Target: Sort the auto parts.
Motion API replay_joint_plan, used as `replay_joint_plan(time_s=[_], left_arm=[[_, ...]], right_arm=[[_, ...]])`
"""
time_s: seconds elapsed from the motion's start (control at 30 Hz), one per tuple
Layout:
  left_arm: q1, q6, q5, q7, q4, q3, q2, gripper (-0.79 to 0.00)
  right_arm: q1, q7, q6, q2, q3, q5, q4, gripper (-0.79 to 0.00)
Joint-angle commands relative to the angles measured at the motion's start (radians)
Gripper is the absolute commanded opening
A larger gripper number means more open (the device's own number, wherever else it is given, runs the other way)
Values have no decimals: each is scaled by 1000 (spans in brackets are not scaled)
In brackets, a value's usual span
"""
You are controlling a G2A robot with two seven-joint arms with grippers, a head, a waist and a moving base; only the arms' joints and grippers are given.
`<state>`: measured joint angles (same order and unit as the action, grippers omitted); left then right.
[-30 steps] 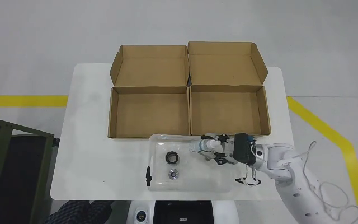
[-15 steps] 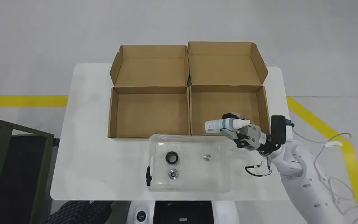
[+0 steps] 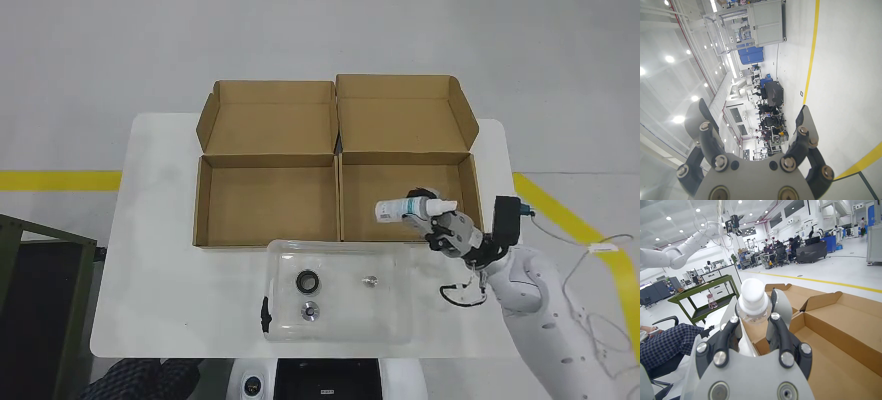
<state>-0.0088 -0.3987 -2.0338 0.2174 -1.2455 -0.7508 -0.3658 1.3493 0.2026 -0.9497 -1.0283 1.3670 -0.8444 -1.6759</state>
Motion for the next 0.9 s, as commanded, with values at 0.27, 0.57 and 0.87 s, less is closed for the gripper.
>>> replay_joint_plan(time_s=[0.27, 0.57, 0.87], left_arm=[[0, 0, 0, 0, 0, 0, 0, 0], [0, 0, 0, 0, 0, 0, 0, 0], [0, 0, 0, 0, 0, 0, 0, 0]], right_arm=[[-3, -90, 142, -4, 0, -99, -63, -785], [-36, -223, 261, -6, -14, -188, -92, -785], [-136, -387, 328, -17, -86, -229, -57, -785]])
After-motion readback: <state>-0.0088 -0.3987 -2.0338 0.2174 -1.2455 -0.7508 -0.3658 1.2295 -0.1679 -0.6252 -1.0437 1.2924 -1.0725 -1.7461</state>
